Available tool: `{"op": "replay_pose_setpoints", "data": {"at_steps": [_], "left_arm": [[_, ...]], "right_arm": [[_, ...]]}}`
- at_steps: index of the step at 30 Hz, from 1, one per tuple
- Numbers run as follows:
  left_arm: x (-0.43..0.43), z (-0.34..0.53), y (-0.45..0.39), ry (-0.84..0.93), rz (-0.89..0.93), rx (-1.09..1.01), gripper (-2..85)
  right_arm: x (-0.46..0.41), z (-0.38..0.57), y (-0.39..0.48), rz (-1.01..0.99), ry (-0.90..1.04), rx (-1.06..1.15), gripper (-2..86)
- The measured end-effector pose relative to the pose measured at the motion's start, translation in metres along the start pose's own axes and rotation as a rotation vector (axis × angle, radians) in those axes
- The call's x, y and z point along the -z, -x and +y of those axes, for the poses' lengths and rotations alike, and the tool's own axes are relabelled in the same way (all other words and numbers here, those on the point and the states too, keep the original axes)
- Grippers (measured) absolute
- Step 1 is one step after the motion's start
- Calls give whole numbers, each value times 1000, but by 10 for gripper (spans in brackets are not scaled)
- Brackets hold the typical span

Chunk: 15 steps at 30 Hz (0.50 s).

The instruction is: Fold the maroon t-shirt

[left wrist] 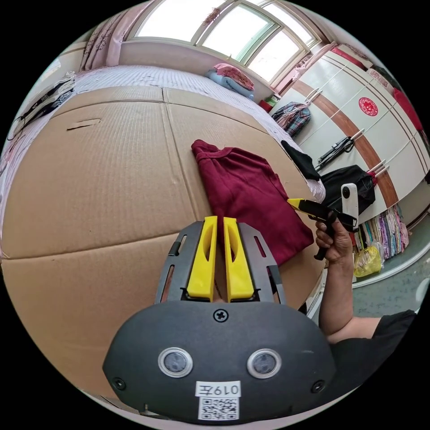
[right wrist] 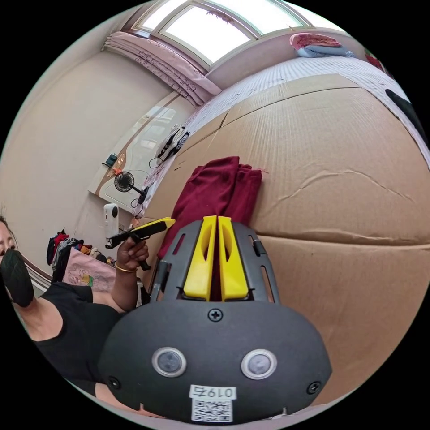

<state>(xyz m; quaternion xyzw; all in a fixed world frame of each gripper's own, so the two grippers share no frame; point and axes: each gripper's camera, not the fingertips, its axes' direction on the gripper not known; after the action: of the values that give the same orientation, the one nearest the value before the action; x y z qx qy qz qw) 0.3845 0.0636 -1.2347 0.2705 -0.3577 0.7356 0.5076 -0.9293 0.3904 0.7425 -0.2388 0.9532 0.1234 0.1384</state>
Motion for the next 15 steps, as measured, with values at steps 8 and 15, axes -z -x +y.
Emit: {"op": "replay_pose_setpoints", "data": {"at_steps": [8,15], "left_arm": [[6,20,1,1,15,7,14],[27,62,9,47,143,6,23]], "right_arm": [[25,23,7,-10,-11,4,21],[60,66,31,-18,64,89,66]]}}
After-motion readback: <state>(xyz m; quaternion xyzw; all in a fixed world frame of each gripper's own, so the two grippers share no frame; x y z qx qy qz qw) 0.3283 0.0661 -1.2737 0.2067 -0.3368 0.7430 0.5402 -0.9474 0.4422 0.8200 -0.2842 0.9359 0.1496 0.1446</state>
